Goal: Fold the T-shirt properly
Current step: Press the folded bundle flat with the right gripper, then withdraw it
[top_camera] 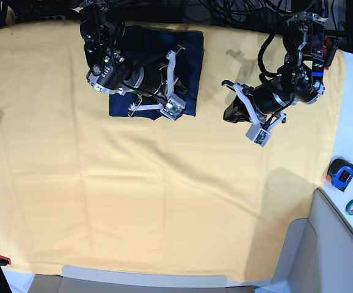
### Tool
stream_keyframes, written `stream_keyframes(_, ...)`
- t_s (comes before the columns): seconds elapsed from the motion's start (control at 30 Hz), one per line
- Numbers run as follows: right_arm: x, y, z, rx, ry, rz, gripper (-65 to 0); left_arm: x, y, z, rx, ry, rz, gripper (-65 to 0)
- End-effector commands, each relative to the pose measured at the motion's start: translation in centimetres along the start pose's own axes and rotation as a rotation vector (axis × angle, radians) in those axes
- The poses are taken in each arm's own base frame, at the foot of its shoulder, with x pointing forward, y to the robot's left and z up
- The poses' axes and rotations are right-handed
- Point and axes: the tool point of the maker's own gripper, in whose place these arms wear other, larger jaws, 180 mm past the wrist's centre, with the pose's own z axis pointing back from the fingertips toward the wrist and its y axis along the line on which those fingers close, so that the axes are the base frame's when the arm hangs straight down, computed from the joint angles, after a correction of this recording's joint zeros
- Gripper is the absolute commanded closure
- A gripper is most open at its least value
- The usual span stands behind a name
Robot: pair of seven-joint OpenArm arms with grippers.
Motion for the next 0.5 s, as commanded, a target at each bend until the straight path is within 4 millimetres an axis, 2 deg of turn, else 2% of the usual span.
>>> stream_keyframes(0.0,1.3,0.1,0.1,0.009,-0.048,0.006,0.0,1.3,0.0,0.4,-0.001,-0.041,-0.016,0.0)
stream_keyframes(0.17,0.9,0.0,-0.3,0.016,-0.031,-0.003,0.0,1.3,0.0,0.4,-0.002,-0.04,-0.016,0.0)
stream_keyframes(0.23,0.9,0.0,-0.3,0.016,-0.03,-0.003,-2.5,1.3,0.0,0.4,-0.002,-0.04,-0.016,0.0)
stream_keyframes(0.33,0.9,0.1,-0.3,0.019,-0.032,-0.003,-14.6,1.2,0.0,0.4,-0.003,-0.039,-0.015,0.0)
stream_keyframes(0.47,1.6,1.3,-0.7,0.05,-0.036,0.038,-33.5,1.2,0.0,0.4,-0.003,-0.039,-0.015,0.0)
